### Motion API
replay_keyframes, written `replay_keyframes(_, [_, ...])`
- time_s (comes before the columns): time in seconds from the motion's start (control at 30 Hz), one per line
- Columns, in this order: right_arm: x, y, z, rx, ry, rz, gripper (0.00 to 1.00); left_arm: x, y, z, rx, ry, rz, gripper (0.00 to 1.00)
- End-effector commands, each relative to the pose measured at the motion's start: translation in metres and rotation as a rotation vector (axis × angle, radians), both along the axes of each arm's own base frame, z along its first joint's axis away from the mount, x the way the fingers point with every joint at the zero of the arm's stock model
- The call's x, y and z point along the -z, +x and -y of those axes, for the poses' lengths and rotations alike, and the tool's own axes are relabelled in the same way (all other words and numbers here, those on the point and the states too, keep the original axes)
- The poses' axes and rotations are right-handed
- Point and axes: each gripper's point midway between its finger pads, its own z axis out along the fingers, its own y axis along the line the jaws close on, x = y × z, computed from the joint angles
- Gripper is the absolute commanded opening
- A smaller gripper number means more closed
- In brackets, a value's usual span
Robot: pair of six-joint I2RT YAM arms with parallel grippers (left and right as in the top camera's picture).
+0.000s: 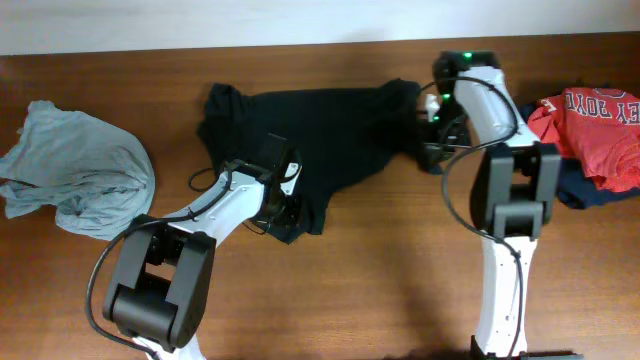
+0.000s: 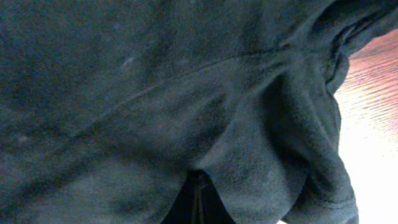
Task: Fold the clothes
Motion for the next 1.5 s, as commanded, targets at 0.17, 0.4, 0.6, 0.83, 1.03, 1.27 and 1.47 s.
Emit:
replay_keyframes(0.17, [-0.012, -0.007, 0.086, 0.190, -0.043, 0.011, 0.04, 0.066, -0.040, -0.034, 0.003, 0.165, -0.162, 0.01])
replay_keyframes(0.4, [-0.010, -0.008, 0.129, 0.281, -0.064, 0.041, 0.15, 0.066, -0.040, -0.036, 0.002, 0.171, -0.159, 0.01])
replay_keyframes(0.6, [-0.014, -0.016, 0.123, 0.265, -0.056, 0.002, 0.76, 0.066, -0.039, -0.036, 0.000, 0.174, -0.157, 0.00])
replay_keyframes(0.83, [-0.048, -0.008, 0.101, 0.218, -0.042, 0.050, 0.79, 0.037, -0.017, -0.045, -0.075, 0.182, -0.193, 0.01])
replay_keyframes(1.03, [-0.073, 0.000, 0.056, 0.079, -0.014, 0.105, 0.76, 0.019, 0.008, -0.054, -0.127, 0.162, -0.169, 0.00])
replay_keyframes(1.27, [-0.072, 0.004, -0.003, -0.059, -0.007, 0.115, 0.76, 0.007, 0.030, -0.077, -0.204, 0.146, -0.147, 0.00])
replay_keyframes(1.47, [-0.071, 0.012, -0.023, -0.093, -0.005, 0.153, 0.76, 0.008, 0.022, -0.108, -0.273, 0.164, -0.204, 0.01])
